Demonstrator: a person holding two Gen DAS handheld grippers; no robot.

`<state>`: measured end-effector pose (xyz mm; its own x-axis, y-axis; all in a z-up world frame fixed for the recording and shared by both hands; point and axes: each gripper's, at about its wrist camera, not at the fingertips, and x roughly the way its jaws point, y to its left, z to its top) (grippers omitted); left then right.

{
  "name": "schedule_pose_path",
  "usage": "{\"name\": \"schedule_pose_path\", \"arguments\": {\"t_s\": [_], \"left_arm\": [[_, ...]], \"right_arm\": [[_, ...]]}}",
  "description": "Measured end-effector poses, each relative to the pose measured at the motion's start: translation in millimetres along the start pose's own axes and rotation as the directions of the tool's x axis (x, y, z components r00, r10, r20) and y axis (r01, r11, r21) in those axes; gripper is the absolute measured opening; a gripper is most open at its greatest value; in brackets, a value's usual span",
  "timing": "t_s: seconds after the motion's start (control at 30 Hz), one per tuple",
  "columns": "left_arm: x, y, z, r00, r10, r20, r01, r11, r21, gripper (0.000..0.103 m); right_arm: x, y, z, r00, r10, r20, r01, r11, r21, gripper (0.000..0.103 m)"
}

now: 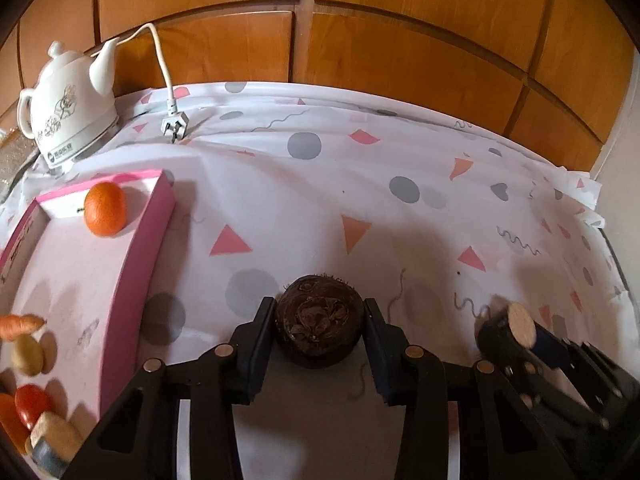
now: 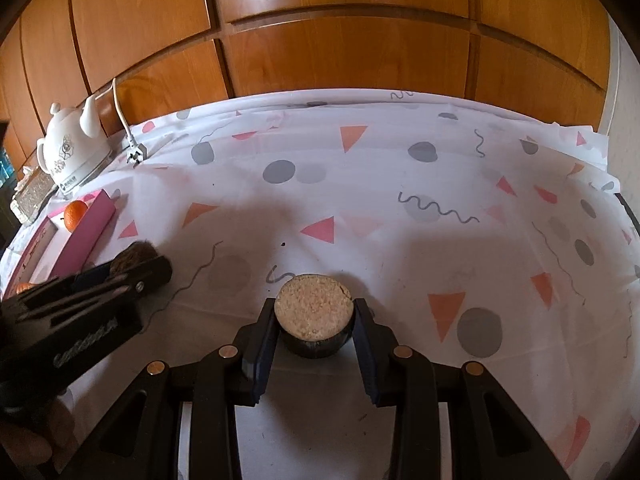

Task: Organize fruits
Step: 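Grasp the dark round cake with the left tool while the right tool grasps the cut root block, then carry both held items into the tray and open both tools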

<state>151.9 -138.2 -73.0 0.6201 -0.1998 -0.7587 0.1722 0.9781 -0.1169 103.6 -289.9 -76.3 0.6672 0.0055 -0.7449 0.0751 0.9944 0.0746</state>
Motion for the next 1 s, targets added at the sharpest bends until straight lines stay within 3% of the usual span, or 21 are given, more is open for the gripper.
{"name": "schedule_pose_path", "arguments": {"t_s": [0.3, 0.5, 1.0], "left_arm": [[-24, 2, -35, 1.000, 0.005, 0.014, -0.006, 0.999, 0.051, 0.043], [-23, 2, -39, 0.999, 0.008, 0.032, -0.010, 0.998, 0.062, 0.043], [-22, 1, -41, 0.999, 0.004, 0.052, -0.007, 0.998, 0.060, 0.043]], "right_arm": [[0, 0, 0, 1.000, 0.006, -0.002, -0.006, 1.000, 0.005, 0.037], [-1, -6, 1, 0.999, 0.040, -0.010, -0.040, 0.999, 0.035, 0.037], [-4, 4, 1, 0.999, -0.039, -0.016, 0.039, 0.999, -0.004, 0.036]]}}
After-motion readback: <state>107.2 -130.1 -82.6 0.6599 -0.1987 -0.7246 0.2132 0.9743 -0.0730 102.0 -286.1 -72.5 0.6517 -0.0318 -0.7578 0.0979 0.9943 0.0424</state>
